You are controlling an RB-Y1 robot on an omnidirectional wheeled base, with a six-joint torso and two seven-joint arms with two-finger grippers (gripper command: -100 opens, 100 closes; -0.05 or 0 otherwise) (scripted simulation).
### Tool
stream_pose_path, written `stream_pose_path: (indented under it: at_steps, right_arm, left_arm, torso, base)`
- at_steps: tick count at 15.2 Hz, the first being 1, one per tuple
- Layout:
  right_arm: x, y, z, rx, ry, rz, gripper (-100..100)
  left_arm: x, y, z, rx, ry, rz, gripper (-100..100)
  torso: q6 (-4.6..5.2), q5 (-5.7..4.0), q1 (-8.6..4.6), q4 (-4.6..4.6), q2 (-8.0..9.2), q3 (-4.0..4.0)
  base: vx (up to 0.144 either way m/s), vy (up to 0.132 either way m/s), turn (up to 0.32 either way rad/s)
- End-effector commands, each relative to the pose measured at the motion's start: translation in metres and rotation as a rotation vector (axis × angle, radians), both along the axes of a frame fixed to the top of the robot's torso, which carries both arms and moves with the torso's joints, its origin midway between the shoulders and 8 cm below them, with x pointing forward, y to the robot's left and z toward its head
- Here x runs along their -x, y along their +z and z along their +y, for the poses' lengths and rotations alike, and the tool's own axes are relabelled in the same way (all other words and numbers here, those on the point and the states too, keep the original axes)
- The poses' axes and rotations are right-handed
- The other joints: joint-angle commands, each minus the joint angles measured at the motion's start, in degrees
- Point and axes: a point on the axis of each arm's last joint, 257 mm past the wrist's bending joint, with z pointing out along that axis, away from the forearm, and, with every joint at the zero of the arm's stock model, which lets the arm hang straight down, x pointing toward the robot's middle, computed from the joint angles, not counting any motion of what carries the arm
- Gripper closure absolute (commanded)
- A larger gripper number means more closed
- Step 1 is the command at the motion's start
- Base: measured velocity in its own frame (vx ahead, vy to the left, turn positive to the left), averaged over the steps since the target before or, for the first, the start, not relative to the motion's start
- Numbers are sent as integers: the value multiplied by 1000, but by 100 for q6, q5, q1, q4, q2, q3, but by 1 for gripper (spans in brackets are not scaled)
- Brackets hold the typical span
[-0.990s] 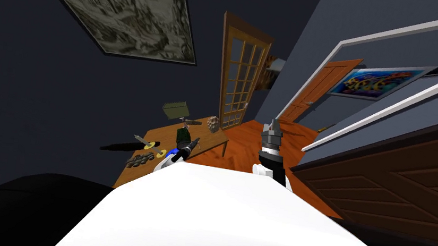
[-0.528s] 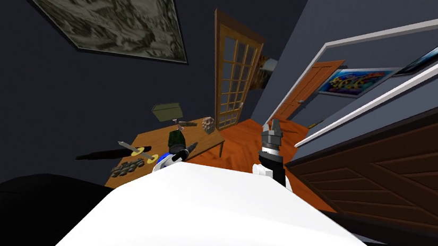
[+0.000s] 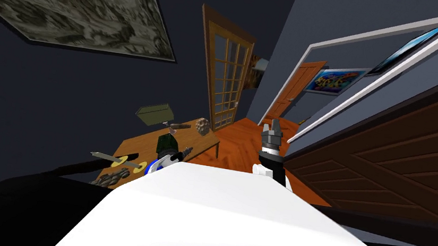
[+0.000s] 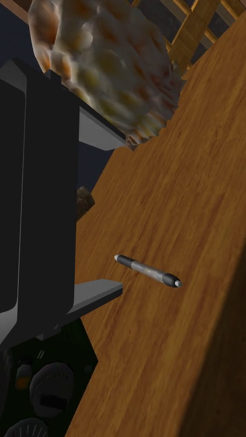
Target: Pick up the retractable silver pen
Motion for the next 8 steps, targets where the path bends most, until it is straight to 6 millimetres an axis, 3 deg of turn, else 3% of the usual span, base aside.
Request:
stream_pose_path:
  at_steps: [1,3,4,6,8]
  right_arm:
    - [0,0,0,0,0,0,0]
    - [0,0,0,0,0,0,0]
    - [0,0,0,0,0,0,0]
    - [0,0,0,0,0,0,0]
    - [0,0,0,0,0,0,0]
  left_arm:
    - [8,-8,12,-27,6,40,-100]
    - [26,-22,40,-86,20,122,-100]
    - [26,-22,40,-86,20,122,-100]
    - [43,-30,66,-138,34,190,-100]
    - [50,-33,78,-161,41,219,-100]
  torso:
    - [0,0,0,0,0,0]
    - [-1,2,2,0,2,1]
    - [0,0,0,0,0,0]
    - [-2,1,1,-1,0,0]
    - [-2,0,-1,0,-1,-1]
  base:
    - [40,-45,-95]
    - [52,-56,-135]
    - [56,-52,-108]
    - [57,-60,-103]
    - [49,-52,-88]
